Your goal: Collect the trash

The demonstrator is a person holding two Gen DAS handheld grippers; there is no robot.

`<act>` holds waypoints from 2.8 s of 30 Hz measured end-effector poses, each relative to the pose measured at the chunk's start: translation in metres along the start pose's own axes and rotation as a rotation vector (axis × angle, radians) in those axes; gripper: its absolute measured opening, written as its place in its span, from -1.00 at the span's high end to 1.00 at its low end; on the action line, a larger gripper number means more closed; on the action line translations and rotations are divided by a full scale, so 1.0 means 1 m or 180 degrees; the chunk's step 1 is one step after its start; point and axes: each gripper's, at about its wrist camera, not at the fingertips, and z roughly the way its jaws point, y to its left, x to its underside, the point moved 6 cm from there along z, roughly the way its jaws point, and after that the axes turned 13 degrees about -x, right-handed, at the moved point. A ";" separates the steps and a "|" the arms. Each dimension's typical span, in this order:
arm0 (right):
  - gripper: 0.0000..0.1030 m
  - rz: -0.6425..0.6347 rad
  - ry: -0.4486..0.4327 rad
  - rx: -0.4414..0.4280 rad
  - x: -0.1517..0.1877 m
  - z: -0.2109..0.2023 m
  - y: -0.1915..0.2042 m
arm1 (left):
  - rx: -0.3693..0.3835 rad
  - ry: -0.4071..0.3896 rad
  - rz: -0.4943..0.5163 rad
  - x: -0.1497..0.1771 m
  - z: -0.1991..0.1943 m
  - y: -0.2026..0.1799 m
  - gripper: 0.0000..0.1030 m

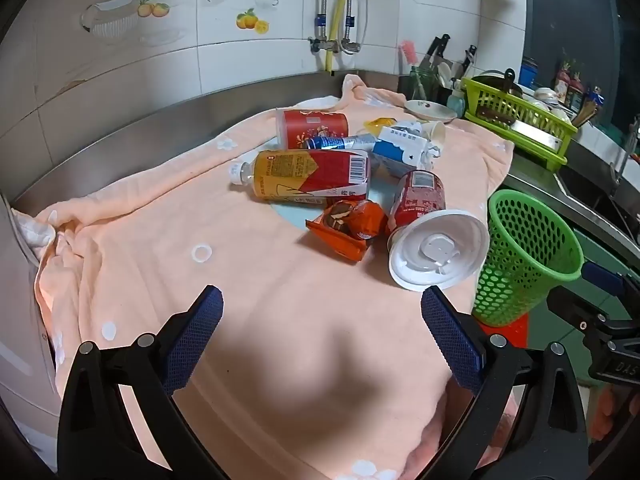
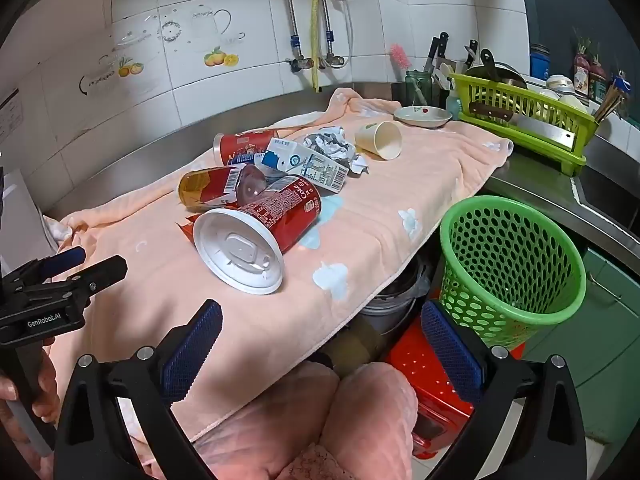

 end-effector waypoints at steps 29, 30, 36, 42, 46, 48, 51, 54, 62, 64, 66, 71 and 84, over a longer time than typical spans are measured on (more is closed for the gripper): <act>-0.88 0.0002 -0.0003 -0.0010 0.001 0.002 0.002 | 0.0023 -0.0073 0.0026 -0.007 -0.003 -0.004 -0.90; -0.88 -0.0002 0.0000 -0.0004 0.001 0.002 0.002 | 0.0033 -0.0075 0.0026 -0.007 -0.004 -0.004 -0.90; -0.88 0.0024 -0.0001 0.0010 0.003 0.000 0.000 | 0.0039 -0.0073 0.0047 -0.007 -0.003 -0.007 -0.90; -0.88 0.0027 0.0000 0.0027 0.004 -0.001 0.000 | 0.0056 -0.0075 0.0040 -0.007 -0.003 -0.008 -0.90; -0.88 0.0048 -0.0013 0.0037 0.005 -0.003 -0.003 | 0.0074 -0.0087 0.0074 -0.007 -0.003 -0.012 -0.90; -0.88 0.0059 -0.0017 0.0044 0.003 -0.004 -0.003 | 0.0083 -0.0089 0.0080 -0.006 -0.003 -0.013 -0.90; -0.88 0.0059 -0.0019 0.0046 0.003 -0.005 -0.004 | 0.0089 -0.0091 0.0087 -0.006 -0.002 -0.014 -0.90; -0.88 0.0061 -0.0019 0.0042 0.003 -0.005 -0.003 | 0.0088 -0.0099 0.0094 -0.007 -0.004 -0.015 -0.90; -0.88 0.0059 -0.0006 0.0010 0.003 -0.003 -0.002 | 0.0079 -0.0096 0.0087 -0.007 -0.003 -0.014 -0.90; -0.88 0.0059 -0.0005 -0.0001 0.003 -0.003 -0.002 | 0.0073 -0.0101 0.0085 -0.008 -0.004 -0.014 -0.90; -0.88 0.0052 0.0001 -0.0005 0.003 -0.002 -0.002 | 0.0072 -0.0101 0.0083 -0.007 -0.004 -0.014 -0.90; -0.88 0.0019 0.0012 -0.0024 0.003 0.001 0.001 | 0.0068 -0.0093 0.0080 -0.007 -0.003 -0.013 -0.90; -0.86 -0.0187 0.0042 -0.0180 -0.008 0.025 0.008 | 0.0033 -0.0060 0.0033 -0.012 0.007 -0.001 -0.90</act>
